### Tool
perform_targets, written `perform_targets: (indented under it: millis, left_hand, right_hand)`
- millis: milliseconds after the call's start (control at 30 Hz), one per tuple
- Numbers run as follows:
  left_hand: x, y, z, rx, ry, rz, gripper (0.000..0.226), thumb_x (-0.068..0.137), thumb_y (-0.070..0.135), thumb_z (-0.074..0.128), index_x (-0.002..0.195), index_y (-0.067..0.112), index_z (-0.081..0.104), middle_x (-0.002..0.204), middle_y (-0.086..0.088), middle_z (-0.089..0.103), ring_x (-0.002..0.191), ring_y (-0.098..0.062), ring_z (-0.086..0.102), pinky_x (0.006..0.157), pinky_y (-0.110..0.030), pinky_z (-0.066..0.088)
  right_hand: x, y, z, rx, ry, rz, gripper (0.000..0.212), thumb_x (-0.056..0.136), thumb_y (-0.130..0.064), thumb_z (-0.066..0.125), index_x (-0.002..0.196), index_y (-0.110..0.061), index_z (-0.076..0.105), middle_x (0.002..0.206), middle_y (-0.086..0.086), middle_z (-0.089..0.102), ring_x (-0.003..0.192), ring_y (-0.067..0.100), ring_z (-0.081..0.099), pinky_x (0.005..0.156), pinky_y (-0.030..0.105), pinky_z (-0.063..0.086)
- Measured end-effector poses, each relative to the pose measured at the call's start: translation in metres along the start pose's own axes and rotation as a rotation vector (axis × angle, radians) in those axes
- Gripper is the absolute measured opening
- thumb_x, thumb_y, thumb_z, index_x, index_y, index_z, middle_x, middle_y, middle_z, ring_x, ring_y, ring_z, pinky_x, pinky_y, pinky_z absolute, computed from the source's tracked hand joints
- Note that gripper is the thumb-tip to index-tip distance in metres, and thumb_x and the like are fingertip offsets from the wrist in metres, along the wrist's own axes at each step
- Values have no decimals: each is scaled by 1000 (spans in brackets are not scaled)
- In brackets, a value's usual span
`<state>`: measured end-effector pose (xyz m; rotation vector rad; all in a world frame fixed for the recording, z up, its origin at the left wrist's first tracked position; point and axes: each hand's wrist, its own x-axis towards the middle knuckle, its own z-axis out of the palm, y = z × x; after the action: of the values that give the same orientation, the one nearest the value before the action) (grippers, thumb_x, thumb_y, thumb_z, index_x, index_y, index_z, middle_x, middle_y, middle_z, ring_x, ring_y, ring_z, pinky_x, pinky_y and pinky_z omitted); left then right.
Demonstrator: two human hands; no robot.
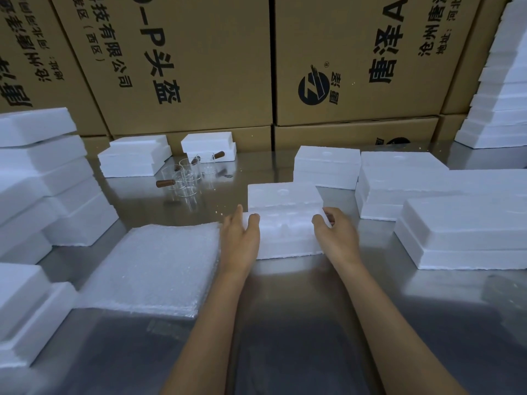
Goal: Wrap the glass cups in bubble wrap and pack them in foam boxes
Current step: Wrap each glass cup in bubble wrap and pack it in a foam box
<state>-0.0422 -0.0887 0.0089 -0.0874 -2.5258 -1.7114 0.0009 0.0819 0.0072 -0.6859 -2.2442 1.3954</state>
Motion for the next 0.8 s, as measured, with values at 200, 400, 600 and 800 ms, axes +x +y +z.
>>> perform_targets:
  millis: [200,400,600,800]
  left_hand:
    - [-15,8,-2,27,28,98,55,106,31,41,158,23,28,164,5,24,150,-12,20,111,-23,17]
    - [6,24,-20,-135,245,214,56,101,15,48,154,27,32,160,6,27,145,-15,30,114,-32,30]
    - [111,16,-79,316,338,6,57,98,14,55,150,2,34,155,-22,29,143,-40,29,119,-47,26]
    - [176,-37,-126,695,188,-31,67,92,17,67,148,3,32,153,-20,35,142,-40,30,113,-58,35]
  right_hand:
    - [-1,2,0,71,41,8,35,95,-30,52,128,-18,58,123,-1,61,113,20,57,97,36,46]
    - [5,5,1,236,153,-10,27,97,-30,48,121,-20,59,97,-10,58,82,-5,50,68,21,37]
    - [9,5,7,227,210,-26,18,98,-35,41,103,-29,57,88,-19,54,79,-2,51,67,26,37]
    - [14,6,10,212,250,-15,24,96,-44,37,98,-33,58,93,-14,59,82,3,54,76,31,41]
